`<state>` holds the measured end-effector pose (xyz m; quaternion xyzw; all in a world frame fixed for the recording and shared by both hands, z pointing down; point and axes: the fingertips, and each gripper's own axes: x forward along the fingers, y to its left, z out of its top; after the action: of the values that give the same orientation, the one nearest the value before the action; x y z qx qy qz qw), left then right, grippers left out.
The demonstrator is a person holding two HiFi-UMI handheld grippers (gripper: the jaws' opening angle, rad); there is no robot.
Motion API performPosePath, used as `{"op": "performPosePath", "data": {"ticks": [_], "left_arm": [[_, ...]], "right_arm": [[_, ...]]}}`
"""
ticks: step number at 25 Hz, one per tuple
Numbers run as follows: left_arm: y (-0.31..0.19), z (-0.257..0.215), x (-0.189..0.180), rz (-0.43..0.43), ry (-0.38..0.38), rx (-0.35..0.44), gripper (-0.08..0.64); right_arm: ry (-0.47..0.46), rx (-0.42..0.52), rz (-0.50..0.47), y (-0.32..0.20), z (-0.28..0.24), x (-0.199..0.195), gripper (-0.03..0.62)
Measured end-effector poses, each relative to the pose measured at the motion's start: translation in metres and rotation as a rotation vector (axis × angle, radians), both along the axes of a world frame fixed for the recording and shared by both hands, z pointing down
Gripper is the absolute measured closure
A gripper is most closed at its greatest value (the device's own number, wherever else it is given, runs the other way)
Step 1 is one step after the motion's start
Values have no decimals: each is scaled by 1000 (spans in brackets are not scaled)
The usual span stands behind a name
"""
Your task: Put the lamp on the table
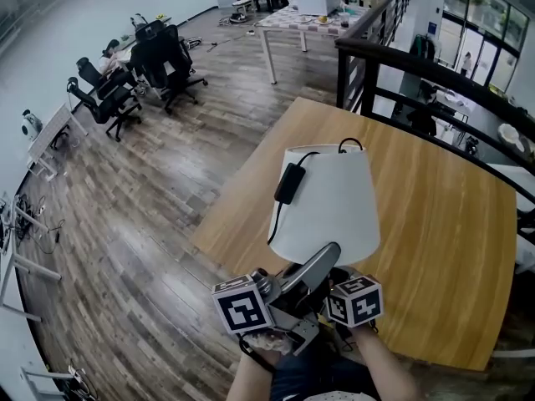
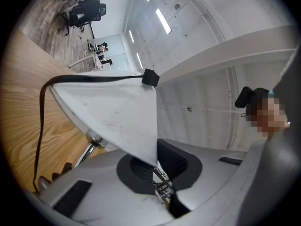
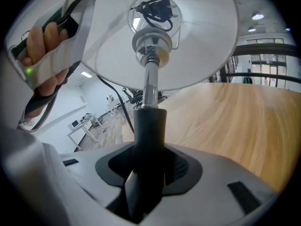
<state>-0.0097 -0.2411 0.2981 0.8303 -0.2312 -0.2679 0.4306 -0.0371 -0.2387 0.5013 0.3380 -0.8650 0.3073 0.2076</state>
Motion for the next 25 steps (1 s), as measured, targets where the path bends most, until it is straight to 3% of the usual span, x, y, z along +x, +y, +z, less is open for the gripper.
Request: {"op": "performPosePath", "data": {"ticks": [25], "left_arm": [[-118,5,-49,119,41,-10,548]], "right_arm": [[52,0,121,-128,7,-38,428]]}}
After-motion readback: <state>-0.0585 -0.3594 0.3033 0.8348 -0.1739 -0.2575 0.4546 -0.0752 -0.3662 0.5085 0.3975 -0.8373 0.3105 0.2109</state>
